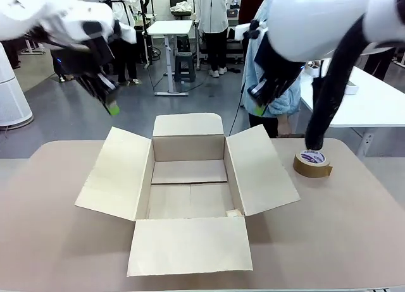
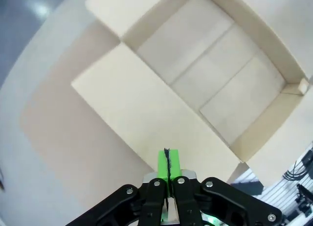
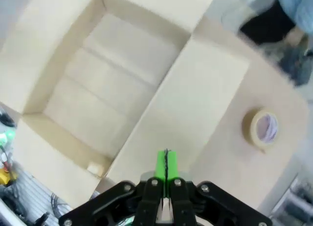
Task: Wrap the clocks to prevent damage.
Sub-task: Open the side flaps of the Package Box.
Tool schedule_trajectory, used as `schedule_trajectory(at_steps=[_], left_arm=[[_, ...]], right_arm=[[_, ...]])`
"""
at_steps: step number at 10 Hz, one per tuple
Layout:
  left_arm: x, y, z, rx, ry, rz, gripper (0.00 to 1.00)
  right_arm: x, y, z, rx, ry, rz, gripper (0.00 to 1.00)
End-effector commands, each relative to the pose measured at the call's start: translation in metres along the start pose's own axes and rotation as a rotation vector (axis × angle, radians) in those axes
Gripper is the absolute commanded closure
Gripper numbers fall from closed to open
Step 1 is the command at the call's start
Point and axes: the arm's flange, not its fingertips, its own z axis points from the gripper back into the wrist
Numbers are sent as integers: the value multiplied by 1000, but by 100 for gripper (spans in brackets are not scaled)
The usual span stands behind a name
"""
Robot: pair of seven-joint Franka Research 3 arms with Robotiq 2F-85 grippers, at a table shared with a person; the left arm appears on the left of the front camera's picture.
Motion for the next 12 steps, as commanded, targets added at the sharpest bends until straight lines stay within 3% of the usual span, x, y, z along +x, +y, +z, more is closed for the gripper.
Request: schedule_trajectory(at_steps=[1,2,3,4,5,6,7,9,12], left_arm=[[20,-11,-5,-39,134,104,100],[19,-11,-7,-12,127,101,100],[11,-1,7,-55,45,-26,100],[11,-16,-23,6,132,96,100],[11,-16,-23,6,132,96,100],[11,-16,-23,6,132,96,100],[14,-14,-18,-14,124,72,100],[15,2,-61,-61,153,221,100],[9,2,-96,-53,169,305,100]], right_arm=[[21,16,-21,81,191,-20,99],[22,21,-31,117,210,6,99],[4,10,-20,17,110,-23,99],[4,10,-20,17,110,-23,99],[4,10,-20,17,110,-23,99],[10,17,-32,50,169,-12,99],[3,-2,-51,64,153,-77,99],[-10,-36,-85,120,137,-173,99],[-24,-54,-135,96,100,-246,99]])
